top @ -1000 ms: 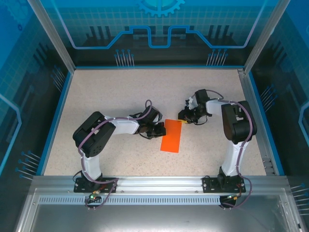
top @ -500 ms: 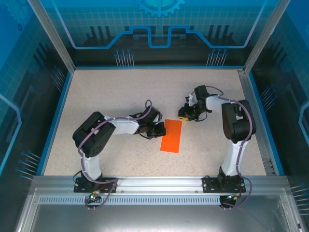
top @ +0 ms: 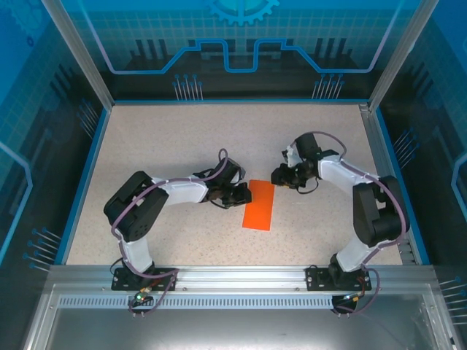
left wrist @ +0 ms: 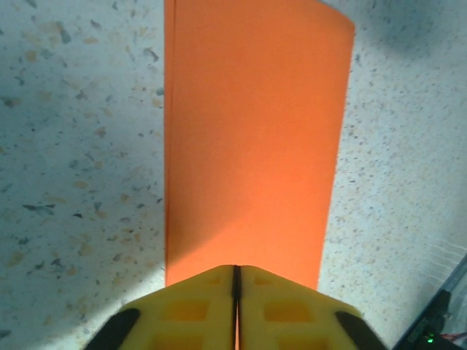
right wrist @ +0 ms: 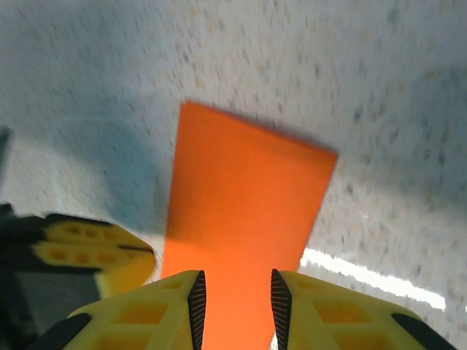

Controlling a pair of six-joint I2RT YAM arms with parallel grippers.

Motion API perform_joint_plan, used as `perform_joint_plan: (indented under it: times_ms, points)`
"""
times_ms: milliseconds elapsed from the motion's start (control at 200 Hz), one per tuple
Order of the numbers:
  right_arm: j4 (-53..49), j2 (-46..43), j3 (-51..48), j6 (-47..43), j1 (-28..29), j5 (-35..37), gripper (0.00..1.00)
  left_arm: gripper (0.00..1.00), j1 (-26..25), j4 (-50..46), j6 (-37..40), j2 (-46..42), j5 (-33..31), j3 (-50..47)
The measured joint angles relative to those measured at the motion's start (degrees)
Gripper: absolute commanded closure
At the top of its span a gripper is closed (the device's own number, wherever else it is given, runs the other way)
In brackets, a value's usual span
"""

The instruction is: Fold a paper plane with a square sheet of paper (pick it up from the middle)

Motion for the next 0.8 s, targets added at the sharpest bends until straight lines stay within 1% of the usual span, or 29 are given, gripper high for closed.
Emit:
perform_joint_plan:
  times_ms: [145,280,390,580,800]
  points:
    - [0.42,-2.29,-6.4,1.38,2.45,0.39,0.69,0.68,0.0,-0.15,-0.15,-2.45,-0.24,-0.59]
    - [1.29,-2.62,-9.46,2.8,5.95,0.31,0.7,0.6,0.0,-0.09,-0.28,-5.22,-0.37,-2.93]
    - [2.84,-2.93,-10.51,3.85,7.43,0.35,0.72,0.6,0.0,0.35,-1.01,-5.7,-0.13,-4.72]
    - [5.11,-3.13,-12.17,4.92,7.74,0.26,0.76,0.58,0.04,0.94,-2.29,-5.68,0.74,-6.99]
    - [8.24,-1.42,-13.25,5.2,7.74,-0.76,0.77,0.58,0.07,2.29,-3.08,-4.87,1.6,-7.06]
